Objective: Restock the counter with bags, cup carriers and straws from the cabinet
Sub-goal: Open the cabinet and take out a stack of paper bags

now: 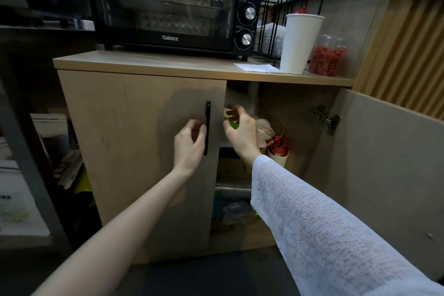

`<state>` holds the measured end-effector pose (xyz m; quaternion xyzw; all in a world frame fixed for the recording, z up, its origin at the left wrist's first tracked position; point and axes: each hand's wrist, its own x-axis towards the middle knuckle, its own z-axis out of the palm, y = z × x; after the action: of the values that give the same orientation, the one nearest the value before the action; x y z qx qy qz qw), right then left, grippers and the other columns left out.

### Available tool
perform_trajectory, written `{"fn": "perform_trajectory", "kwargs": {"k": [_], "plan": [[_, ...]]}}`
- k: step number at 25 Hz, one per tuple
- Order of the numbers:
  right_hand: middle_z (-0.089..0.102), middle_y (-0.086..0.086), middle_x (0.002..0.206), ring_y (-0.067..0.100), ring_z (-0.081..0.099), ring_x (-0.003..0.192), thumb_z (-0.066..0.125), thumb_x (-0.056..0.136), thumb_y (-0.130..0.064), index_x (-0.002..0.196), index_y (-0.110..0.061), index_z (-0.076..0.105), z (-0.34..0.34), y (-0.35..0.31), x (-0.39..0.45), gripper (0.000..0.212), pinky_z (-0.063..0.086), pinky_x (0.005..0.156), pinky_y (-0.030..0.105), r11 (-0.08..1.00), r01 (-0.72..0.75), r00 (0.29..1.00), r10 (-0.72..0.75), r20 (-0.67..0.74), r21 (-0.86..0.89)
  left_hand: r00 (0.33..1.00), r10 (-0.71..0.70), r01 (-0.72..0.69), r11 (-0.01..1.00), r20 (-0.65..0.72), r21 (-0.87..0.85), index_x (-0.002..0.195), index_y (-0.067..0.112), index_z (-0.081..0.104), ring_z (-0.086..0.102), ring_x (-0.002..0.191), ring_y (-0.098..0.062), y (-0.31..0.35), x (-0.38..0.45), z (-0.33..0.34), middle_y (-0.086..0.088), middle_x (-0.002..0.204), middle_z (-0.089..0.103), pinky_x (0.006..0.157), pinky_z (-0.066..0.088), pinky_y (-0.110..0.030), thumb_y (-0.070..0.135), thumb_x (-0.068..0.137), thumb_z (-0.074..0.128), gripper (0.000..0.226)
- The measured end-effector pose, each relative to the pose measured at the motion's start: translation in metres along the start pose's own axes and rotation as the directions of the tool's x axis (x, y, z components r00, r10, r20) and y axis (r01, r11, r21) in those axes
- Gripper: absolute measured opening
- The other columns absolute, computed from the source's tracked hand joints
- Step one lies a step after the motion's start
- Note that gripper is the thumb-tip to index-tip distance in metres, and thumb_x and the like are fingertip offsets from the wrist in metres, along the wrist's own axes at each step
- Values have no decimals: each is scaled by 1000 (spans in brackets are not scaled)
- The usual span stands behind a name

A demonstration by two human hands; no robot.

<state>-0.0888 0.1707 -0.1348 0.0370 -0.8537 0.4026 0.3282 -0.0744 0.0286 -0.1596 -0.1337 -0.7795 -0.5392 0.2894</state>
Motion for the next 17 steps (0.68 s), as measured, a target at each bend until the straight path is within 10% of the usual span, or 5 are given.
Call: {"fn": "perform_trajectory", "kwargs": {"k": [8,17], "plan": [[69,9,103,22,63,93,58,88,-14,114,-9,61,3,-10,1,27,38,74,19,999,-33,996,30,82,41,1000,17,-17,1000,24,12,109,12,67,61,85,0,-1,-7,-2,5,96,68,70,42,0,28,94,59,23],[70,4,99,20,65,92,61,86,-15,111,-15,61,-27,-27,-30,24,53,80,31,996,24,991,-35,130,86,1000,-8,8,997,-3,71,98,12,66,60,77,-4,26,-36,-18,4,87,67,64,43,-1,24,90,65,14]]}}
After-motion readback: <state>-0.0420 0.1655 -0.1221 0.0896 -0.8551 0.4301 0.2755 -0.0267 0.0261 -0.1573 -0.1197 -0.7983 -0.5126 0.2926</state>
